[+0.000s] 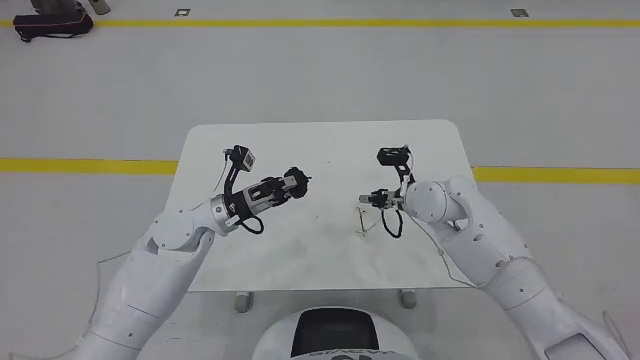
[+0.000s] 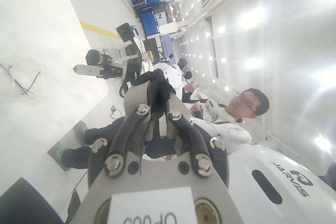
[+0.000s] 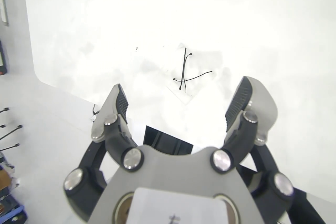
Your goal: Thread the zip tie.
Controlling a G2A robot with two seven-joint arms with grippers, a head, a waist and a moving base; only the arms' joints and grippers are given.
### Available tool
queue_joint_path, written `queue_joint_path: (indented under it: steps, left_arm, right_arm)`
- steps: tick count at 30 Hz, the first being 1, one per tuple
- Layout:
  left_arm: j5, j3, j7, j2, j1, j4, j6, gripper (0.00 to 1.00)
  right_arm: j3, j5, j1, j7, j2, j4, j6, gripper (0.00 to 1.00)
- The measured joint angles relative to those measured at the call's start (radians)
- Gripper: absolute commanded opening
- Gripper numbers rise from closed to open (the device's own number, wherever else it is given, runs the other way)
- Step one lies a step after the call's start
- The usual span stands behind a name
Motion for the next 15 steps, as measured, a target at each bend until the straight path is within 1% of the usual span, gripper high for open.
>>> queue_joint_path:
  steps: [4,9,11,15]
  left_arm:
    - [0.0,0.0,0.0,0.0,0.0,0.0,0.0,0.0]
    - [0.0,0.0,0.0,0.0,0.0,0.0,0.0,0.0]
    - [0.0,0.0,0.0,0.0,0.0,0.0,0.0,0.0]
    - [0.0,0.0,0.0,0.0,0.0,0.0,0.0,0.0]
  right_arm:
    - [0.02,-0.116,-0.019,0.079,-0.019,-0.044,0.0,1.0]
    - [0.028,-0.261,-0.043,0.207,-0.059,-0.1,0.0,1.0]
    - [0.022,-0.308,-0.046,0.235,-0.08,-0.101,0.0,1.0]
    - [0.004,-0.388,-0.034,0.272,-0.124,-0.055,0.0,1.0]
